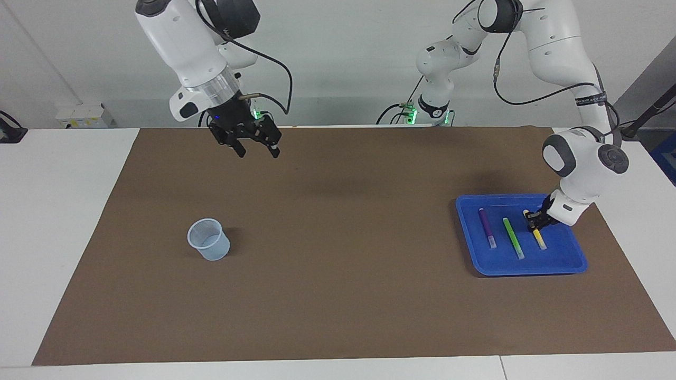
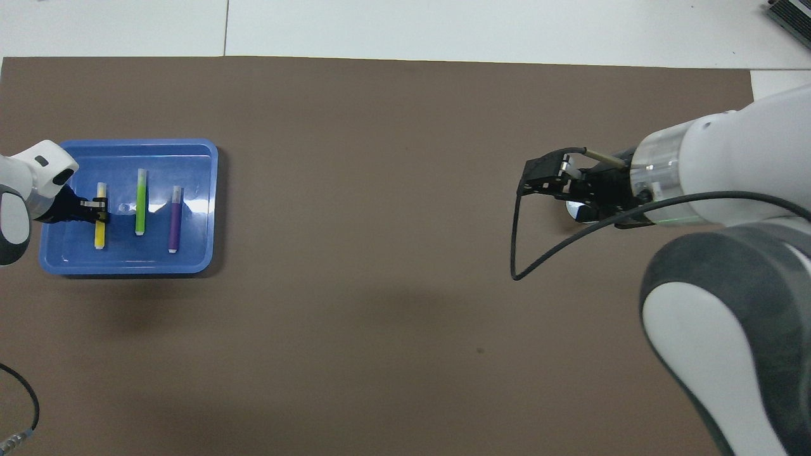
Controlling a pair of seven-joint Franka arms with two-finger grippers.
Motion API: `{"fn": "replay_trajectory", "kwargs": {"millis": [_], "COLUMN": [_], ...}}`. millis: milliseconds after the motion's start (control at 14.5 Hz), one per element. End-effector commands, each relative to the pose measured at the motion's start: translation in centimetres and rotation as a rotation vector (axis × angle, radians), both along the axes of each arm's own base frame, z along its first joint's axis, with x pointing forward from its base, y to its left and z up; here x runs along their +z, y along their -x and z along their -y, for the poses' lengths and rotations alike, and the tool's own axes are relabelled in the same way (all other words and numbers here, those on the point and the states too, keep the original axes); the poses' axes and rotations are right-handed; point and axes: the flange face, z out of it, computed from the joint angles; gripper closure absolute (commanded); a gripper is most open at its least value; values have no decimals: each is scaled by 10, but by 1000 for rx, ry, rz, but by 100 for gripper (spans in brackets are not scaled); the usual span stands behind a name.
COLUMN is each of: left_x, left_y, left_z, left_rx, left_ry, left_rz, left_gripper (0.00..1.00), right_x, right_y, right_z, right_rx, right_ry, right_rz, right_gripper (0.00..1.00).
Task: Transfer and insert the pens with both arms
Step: 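Grasp the yellow pen with the left gripper while the right gripper advances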
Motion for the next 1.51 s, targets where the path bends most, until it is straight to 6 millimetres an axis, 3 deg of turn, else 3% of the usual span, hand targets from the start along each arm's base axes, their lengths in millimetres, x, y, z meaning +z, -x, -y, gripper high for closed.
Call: {"fn": "replay_trajectory", "kwargs": {"millis": [0,137,275,412,481,619,756,894,1169,1237,1306,1444], "left_x": [40,79,103,112,116,150,168,162,150,145,145,143], "left_y": [-8,-5,0,1,-2,-1,-1,9,22,27,29,31], "left_z": [-12,-11,-1,12,15,24,43,24,29,32,32,40], "left_rx": [70,71,64,98,97,90,66,213,293,297,322,369], "left_ry": [68,53,57,59,55,44,41,42,41,42,42,44], "left_rz": [-9,36,30,19,34,93,120,105,70,59,55,43], "left_gripper": [100,100,100,100,100,100,100,100,100,100,100,100], "right_x": [-21,-30,-33,-35,-41,-51,-54,-55,-57,-59,-60,-65], "right_y": [6,2,1,-1,5,7,1,2,1,4,8,15], "right_z": [-45,-61,-65,-71,-90,-122,-130,-140,-157,-168,-177,-192], "right_rx": [-97,-170,-245,-333,-334,-420,-503,-517,-634,-648,-660,-706], "right_ry": [-54,-139,-206,-268,-278,-315,-391,-426,-479,-489,-499,-514], "right_rz": [2,-16,-63,-104,-117,-113,-152,-152,-196,-199,-206,-229], "right_gripper": [0,0,0,0,0,0,2,11,17,31,36,36]}}
